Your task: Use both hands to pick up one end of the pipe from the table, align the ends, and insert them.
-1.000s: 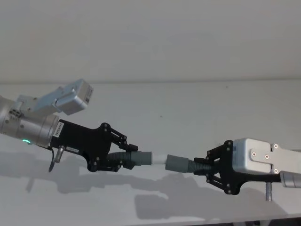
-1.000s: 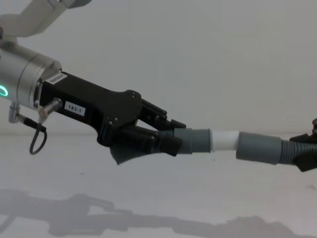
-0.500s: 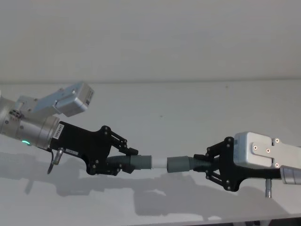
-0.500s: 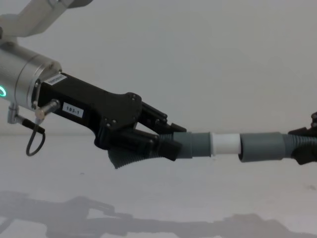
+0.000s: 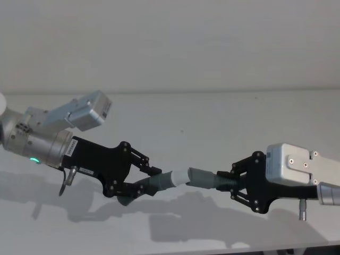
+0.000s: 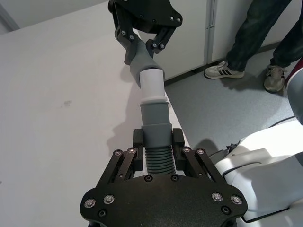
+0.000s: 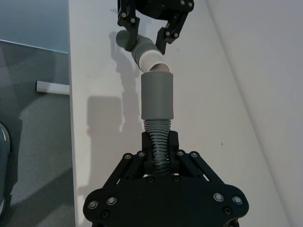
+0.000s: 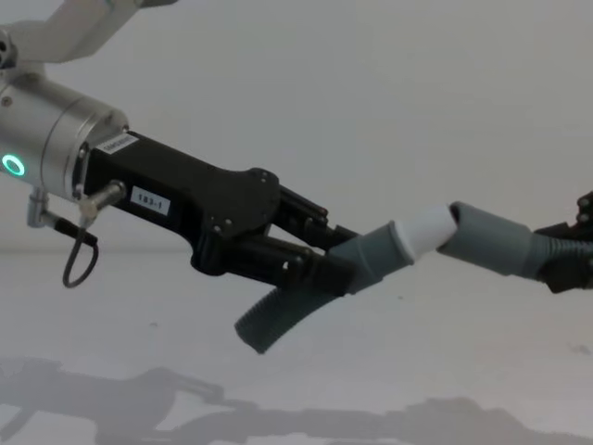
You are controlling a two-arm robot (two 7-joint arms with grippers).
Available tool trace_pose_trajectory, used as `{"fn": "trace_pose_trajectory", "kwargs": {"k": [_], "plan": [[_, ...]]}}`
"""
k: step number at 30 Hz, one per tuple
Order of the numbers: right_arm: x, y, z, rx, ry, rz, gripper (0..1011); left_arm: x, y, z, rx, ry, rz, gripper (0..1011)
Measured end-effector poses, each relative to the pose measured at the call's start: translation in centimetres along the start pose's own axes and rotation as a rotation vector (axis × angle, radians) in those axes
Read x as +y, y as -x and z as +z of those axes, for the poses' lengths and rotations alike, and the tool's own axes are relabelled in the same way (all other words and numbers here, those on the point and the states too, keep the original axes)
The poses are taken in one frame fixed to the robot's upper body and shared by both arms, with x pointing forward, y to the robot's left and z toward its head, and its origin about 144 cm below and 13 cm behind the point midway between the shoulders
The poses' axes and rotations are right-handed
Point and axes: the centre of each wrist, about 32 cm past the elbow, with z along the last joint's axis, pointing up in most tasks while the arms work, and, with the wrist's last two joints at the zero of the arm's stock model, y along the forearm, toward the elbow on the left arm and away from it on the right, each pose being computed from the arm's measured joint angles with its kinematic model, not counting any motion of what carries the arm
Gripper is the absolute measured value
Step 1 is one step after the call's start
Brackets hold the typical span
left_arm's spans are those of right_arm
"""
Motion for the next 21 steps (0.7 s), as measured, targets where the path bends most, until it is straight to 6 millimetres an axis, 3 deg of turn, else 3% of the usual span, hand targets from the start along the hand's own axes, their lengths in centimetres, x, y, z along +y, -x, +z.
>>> {"fn": "trace_pose_trajectory", "kwargs": {"k": [21], "plan": [[-0.40, -0.32, -0.08, 0.010, -0.013, 0.001, 163, -0.12, 0.15, 0.51, 0.001, -0.019, 0.016, 327]]}}
